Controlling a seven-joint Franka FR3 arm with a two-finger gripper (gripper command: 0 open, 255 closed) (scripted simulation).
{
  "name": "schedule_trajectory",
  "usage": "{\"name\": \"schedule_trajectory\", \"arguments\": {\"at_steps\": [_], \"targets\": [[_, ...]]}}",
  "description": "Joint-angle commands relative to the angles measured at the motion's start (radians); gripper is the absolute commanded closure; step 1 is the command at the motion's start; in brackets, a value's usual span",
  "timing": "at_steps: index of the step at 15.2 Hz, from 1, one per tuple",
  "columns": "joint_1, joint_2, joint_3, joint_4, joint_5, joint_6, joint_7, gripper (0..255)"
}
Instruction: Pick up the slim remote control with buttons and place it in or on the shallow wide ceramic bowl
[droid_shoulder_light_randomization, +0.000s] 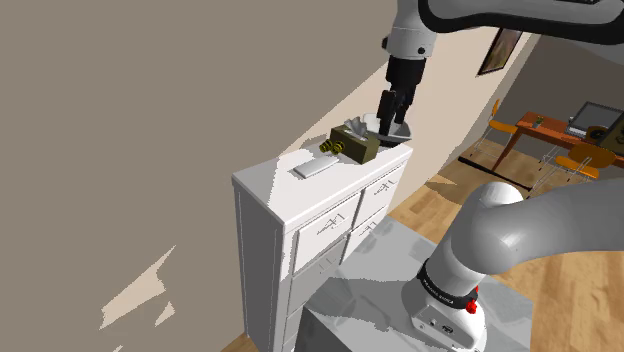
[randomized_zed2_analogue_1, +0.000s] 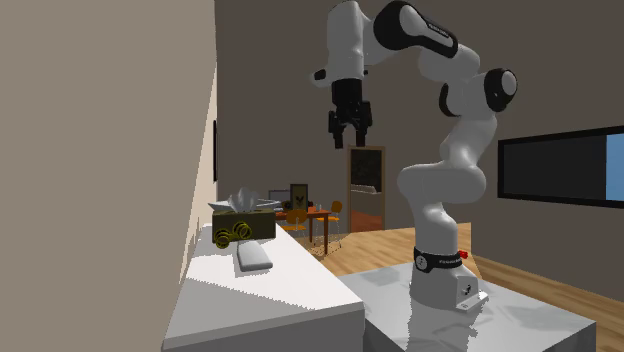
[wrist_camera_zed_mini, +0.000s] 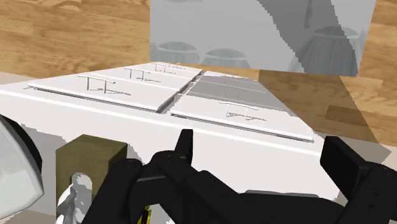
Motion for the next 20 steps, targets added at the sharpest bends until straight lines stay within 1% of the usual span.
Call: {"name": "schedule_trajectory", "arguments": {"at_steps": [1,7,12,16,20], "targets": [[0.0,0.0,0.0,0.0,0.0,0.0,0.0,0],[0.071,0.09,-0.163,-0.064,-0.107,0.186,-0.353,0],[0.14,0.224,-0.292,-0.066,-0.157,0.35,-0.643,0],[0.209,0.36,-0.389,-0.037,-0.158,0.478,-0.877,0],[0.284,0.514,-0.473,0.011,-0.114,0.595,-1.123,0]]}}
